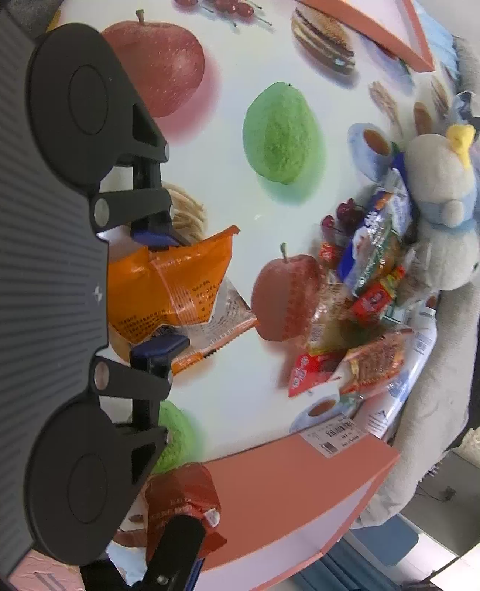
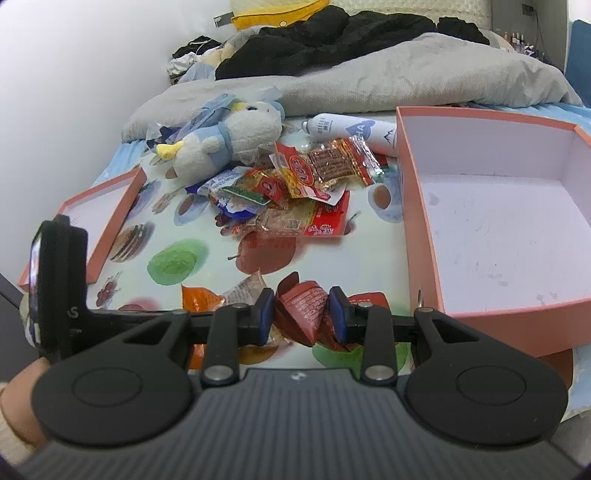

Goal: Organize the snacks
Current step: 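Lift the orange packet with the left gripper while the right gripper lifts the red packet, then carry both packets over the open pink box and open both grippers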

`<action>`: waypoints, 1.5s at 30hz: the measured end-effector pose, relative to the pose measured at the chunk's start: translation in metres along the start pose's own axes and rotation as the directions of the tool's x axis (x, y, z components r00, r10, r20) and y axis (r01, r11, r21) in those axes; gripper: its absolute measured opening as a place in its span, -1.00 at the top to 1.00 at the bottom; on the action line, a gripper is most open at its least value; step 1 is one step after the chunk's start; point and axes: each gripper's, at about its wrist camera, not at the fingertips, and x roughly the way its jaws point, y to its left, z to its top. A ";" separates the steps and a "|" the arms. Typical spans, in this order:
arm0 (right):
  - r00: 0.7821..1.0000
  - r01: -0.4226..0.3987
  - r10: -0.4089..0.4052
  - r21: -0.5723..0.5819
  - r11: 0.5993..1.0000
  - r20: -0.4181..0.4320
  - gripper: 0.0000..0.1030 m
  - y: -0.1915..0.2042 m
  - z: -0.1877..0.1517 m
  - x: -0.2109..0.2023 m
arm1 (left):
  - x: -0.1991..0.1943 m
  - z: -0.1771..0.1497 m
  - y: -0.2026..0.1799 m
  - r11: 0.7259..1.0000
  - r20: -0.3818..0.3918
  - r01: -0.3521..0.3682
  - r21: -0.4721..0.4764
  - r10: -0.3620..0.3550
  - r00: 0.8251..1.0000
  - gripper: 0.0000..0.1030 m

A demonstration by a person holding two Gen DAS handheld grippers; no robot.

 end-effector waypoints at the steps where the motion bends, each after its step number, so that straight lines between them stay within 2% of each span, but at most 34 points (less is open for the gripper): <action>1: 1.000 0.001 -0.001 -0.002 1.000 0.004 0.31 0.000 0.001 -0.001 | -0.003 0.001 -0.001 1.000 0.005 0.000 0.000 0.000 1.000 0.01; 9: 0.998 -0.010 0.011 -0.011 1.000 0.057 0.31 0.002 0.018 -0.021 | -0.035 0.017 -0.005 1.000 0.077 0.013 -0.019 -0.012 0.997 0.07; 16: 0.991 -0.027 0.031 -0.034 0.999 0.130 0.31 0.008 0.038 -0.047 | -0.080 0.042 -0.018 0.999 0.160 0.050 -0.017 -0.046 0.986 0.07; 22: 0.978 -0.013 0.021 -0.043 0.999 0.207 0.31 0.007 0.057 -0.072 | -0.119 0.064 -0.040 0.994 0.237 0.105 0.022 -0.107 0.966 0.08; 29: 0.951 0.056 -0.042 -0.034 0.998 0.307 0.31 -0.018 0.082 -0.102 | -0.146 0.089 -0.091 0.979 0.295 0.177 0.102 -0.200 0.934 0.09; 34: 0.939 0.097 -0.096 0.013 0.995 0.331 0.31 -0.057 0.087 -0.107 | -0.134 0.100 -0.139 0.967 0.281 0.190 0.170 -0.232 0.931 0.10; 37: 0.941 0.110 -0.120 0.049 0.993 0.315 0.31 -0.086 0.084 -0.101 | -0.115 0.104 -0.168 0.961 0.263 0.195 0.196 -0.243 0.934 0.12; 45: 0.952 0.196 -0.217 0.116 0.974 0.214 0.31 -0.156 0.066 -0.075 | -0.054 0.092 -0.226 0.948 0.168 0.194 0.253 -0.241 0.956 0.18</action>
